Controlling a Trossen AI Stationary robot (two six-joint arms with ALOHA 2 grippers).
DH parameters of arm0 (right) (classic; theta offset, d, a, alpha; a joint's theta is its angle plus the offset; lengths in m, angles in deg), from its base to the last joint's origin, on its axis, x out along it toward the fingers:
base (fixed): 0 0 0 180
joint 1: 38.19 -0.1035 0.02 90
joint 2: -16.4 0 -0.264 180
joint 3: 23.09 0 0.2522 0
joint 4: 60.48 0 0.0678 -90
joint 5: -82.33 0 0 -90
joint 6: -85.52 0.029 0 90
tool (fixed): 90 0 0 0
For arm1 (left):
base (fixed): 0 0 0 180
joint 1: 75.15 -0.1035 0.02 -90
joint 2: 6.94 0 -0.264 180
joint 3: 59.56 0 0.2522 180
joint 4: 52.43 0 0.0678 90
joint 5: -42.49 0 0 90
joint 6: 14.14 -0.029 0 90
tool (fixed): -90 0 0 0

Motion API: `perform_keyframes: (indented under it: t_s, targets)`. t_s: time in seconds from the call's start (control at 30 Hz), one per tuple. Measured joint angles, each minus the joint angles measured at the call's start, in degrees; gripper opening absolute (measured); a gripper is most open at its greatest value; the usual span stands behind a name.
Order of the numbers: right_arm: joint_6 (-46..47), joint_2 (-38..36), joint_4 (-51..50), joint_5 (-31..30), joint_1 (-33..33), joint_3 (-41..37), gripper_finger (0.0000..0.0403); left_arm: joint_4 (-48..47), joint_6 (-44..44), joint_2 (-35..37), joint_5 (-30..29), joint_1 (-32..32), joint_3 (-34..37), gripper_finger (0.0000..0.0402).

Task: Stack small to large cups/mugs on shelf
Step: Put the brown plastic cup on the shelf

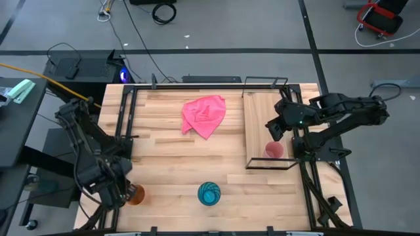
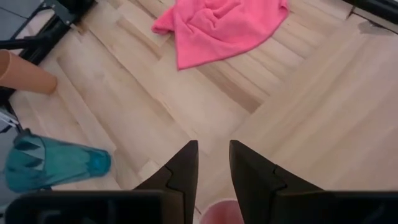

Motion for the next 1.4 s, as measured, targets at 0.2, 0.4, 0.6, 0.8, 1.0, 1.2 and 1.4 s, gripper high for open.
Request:
perform_keyframes:
  t_s: [0.2, 0.4, 0.6, 0.8, 1.0, 1.2, 1.4]
  targets:
    - [-0.1, 1.5, 2.2, 1.8, 0.0, 0.0, 0.0099, 5.4, 0.9, 0.0, -0.1, 0.8, 4.6, 0.0145]
    - [-0.5, 1.9, 2.1, 3.7, 0.0, 0.0, 0.0099, 9.4, 1.2, 0.0, -0.4, 0.9, 5.6, 0.0163]
    - [-2.1, 1.8, 2.1, 4.1, 0.0, 0.0, 0.0099, 9.2, 3.2, -0.1, -1.5, 0.9, 5.6, 0.0162]
    - [-3.2, 1.8, 2.1, 4.1, 0.0, 0.0, 0.0099, 9.3, 4.6, -0.1, -4.3, 0.8, 5.6, 0.0162]
    - [-3.6, 1.8, 2.1, 4.1, 0.0, 0.0, 0.0099, 12.5, 5.9, -0.1, -4.3, 0.8, 9.2, 0.0162]
    - [-3.7, 1.8, 2.1, 4.1, 0.0, 0.0, 0.0099, 12.7, 6.5, -0.1, -3.9, 0.8, 9.5, 0.0161]
    - [-3.7, 1.8, 2.1, 4.0, 0.0, 0.0, 0.0099, 12.7, 6.6, -0.1, -2.5, 0.8, 9.5, 0.0126]
